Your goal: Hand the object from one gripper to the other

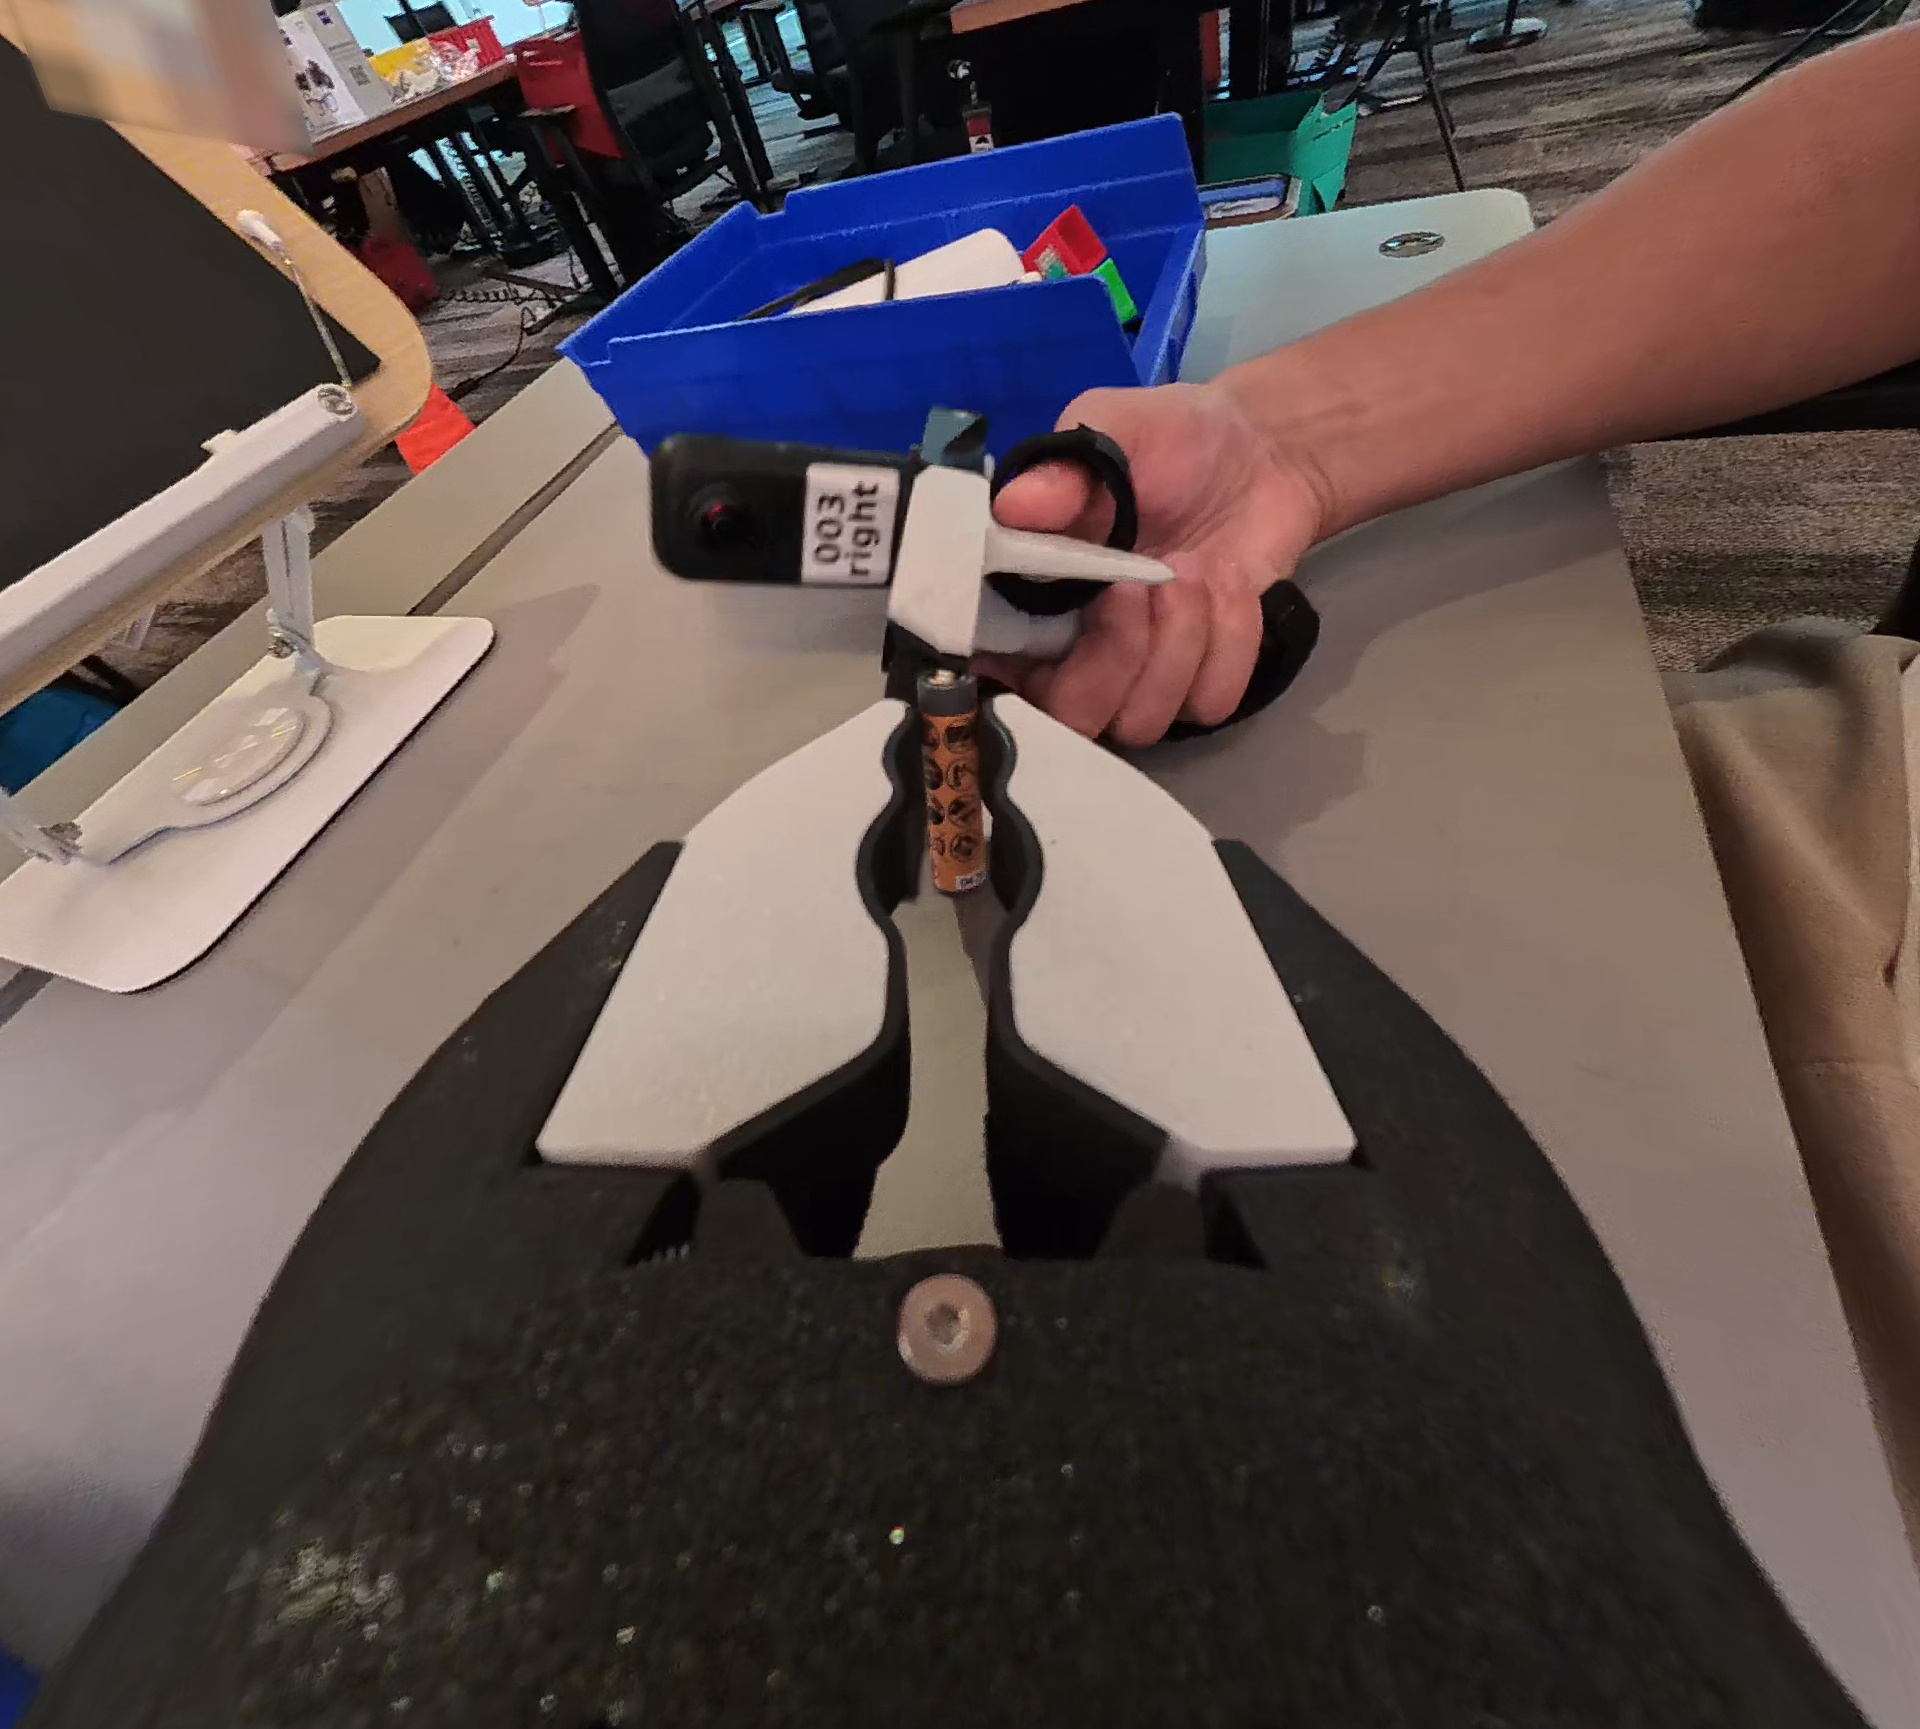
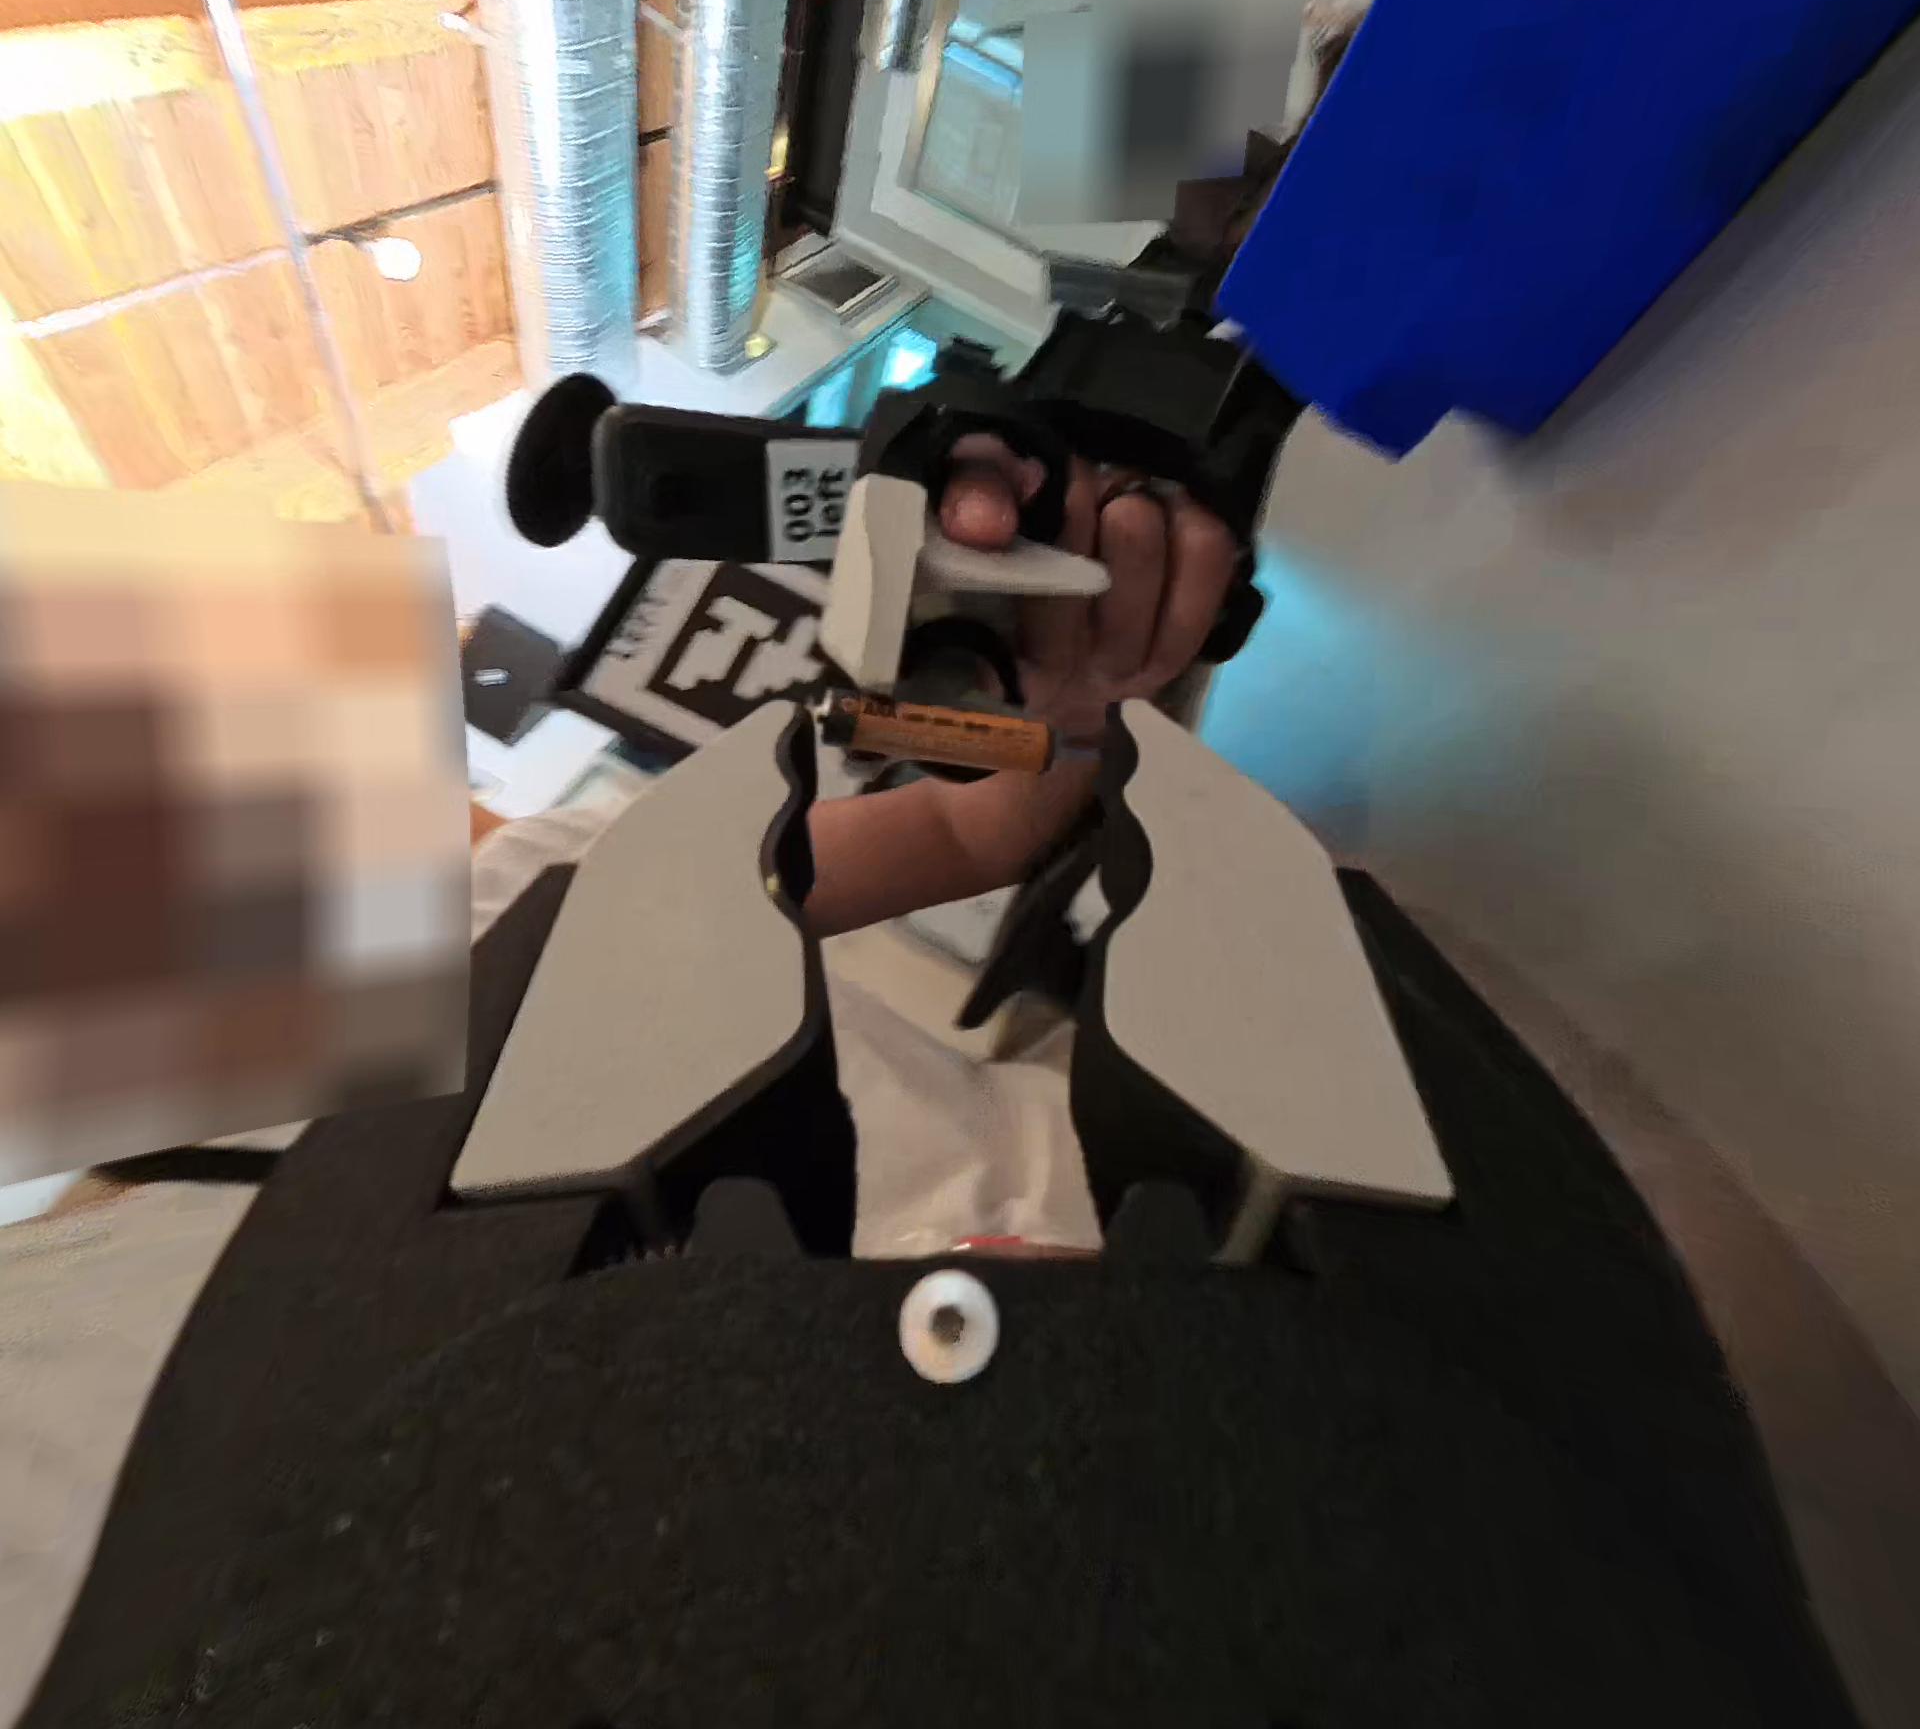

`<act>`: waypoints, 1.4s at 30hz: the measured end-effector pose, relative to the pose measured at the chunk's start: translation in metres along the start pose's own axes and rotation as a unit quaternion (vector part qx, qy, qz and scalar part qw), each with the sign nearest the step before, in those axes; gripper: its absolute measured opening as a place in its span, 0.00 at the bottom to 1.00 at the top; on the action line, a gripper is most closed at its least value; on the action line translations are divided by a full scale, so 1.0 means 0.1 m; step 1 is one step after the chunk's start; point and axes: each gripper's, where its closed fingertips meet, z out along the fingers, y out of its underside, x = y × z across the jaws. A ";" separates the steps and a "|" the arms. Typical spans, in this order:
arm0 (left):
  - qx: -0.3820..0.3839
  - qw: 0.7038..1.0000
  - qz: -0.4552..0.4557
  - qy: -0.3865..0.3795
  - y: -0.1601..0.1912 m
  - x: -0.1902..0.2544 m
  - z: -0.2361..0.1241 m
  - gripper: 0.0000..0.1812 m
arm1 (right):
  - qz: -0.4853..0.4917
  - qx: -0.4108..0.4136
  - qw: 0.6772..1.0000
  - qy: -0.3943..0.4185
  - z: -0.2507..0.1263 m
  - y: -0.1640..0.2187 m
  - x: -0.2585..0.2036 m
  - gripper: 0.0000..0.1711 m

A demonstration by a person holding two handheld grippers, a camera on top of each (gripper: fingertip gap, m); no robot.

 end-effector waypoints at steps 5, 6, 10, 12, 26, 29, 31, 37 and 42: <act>-0.004 0.999 -0.032 -0.041 0.02 -0.18 -0.04 0.05 | -0.161 0.031 0.980 0.115 -0.13 -0.19 0.10 0.33; -0.003 0.998 -0.043 -0.055 0.02 -0.23 -0.05 0.05 | -0.186 0.045 0.971 0.142 -0.16 -0.24 0.14 0.33; 0.000 0.981 -0.133 -0.139 0.07 -0.50 -0.08 0.06 | -0.324 0.100 0.896 0.288 -0.22 -0.44 0.25 0.34; 0.013 0.967 -0.197 -0.161 0.08 -0.56 -0.10 0.05 | -0.405 0.085 0.832 0.368 -0.17 -0.42 0.31 0.31; 0.061 0.941 -0.284 -0.172 0.08 -0.56 -0.05 0.05 | -0.475 0.107 0.714 0.504 -0.02 -0.44 0.27 0.06; 0.064 0.947 -0.271 -0.159 0.03 -0.52 -0.10 0.15 | -0.470 0.102 0.718 0.503 -0.13 -0.50 0.21 0.06; 0.069 0.948 -0.251 -0.182 -0.02 -0.55 -0.23 0.19 | -0.481 0.102 0.702 0.515 -0.30 -0.63 0.05 0.06; 0.033 0.940 -0.276 -0.197 0.15 -0.23 -0.48 0.24 | -0.480 0.044 0.652 0.585 -1.17 -1.14 -1.06 0.06; 0.012 0.927 -0.346 -0.142 0.34 0.21 -0.46 0.22 | -0.300 -0.099 0.588 0.745 -2.77 -0.76 -1.26 0.06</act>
